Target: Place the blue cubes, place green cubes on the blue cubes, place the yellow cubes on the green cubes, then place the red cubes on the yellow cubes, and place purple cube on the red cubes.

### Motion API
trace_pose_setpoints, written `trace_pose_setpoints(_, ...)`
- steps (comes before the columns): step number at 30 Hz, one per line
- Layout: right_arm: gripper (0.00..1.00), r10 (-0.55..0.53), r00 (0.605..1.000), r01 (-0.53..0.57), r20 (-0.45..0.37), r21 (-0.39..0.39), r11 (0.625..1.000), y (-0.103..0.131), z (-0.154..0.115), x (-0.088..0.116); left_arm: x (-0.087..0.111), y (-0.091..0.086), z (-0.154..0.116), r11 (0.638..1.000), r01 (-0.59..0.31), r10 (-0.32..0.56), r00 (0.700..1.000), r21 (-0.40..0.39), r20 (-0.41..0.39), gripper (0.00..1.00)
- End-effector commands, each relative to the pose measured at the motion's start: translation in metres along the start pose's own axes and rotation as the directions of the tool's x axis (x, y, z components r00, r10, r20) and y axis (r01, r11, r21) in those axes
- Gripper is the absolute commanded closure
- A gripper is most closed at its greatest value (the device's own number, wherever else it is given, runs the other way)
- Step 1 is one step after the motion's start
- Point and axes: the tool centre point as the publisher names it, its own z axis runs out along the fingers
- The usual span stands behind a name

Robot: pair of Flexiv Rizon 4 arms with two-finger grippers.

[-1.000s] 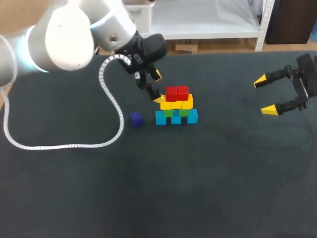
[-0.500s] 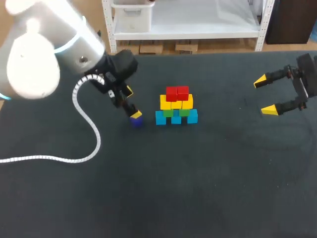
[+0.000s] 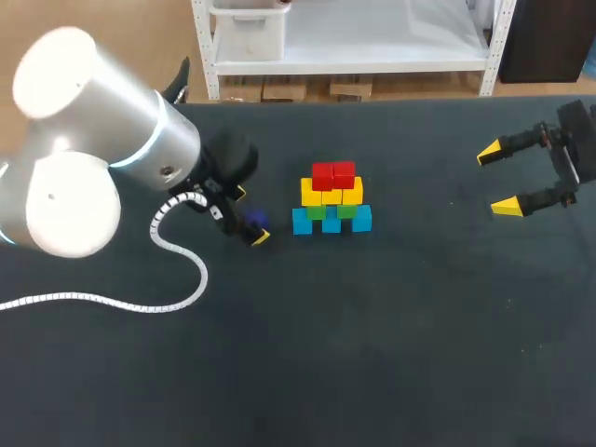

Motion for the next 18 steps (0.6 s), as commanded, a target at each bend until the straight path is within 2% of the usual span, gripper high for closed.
trace_pose_setpoints(1,0.0,-0.001,1.0,0.001,0.001,0.0,1.0,0.0,0.0,0.0,0.005,0.006,0.01,0.999,-0.02,0.019,0.999,0.034,0.025,0.0)
trace_pose_setpoints(7,0.0,-0.001,1.0,0.001,0.001,0.0,1.0,0.0,0.0,0.0,0.009,0.007,0.017,0.997,-0.03,0.028,0.999,0.068,0.018,0.0)
trace_pose_setpoints(17,0.0,-0.001,1.0,0.001,0.001,0.0,1.0,0.0,0.0,0.0,0.007,0.006,0.025,0.996,-0.024,0.023,1.0,0.081,0.016,0.0)
trace_pose_setpoints(18,0.0,-0.001,1.0,0.001,0.001,0.0,1.0,0.0,0.0,0.0,0.007,0.006,0.026,0.996,-0.024,0.023,1.0,0.081,0.015,0.07)
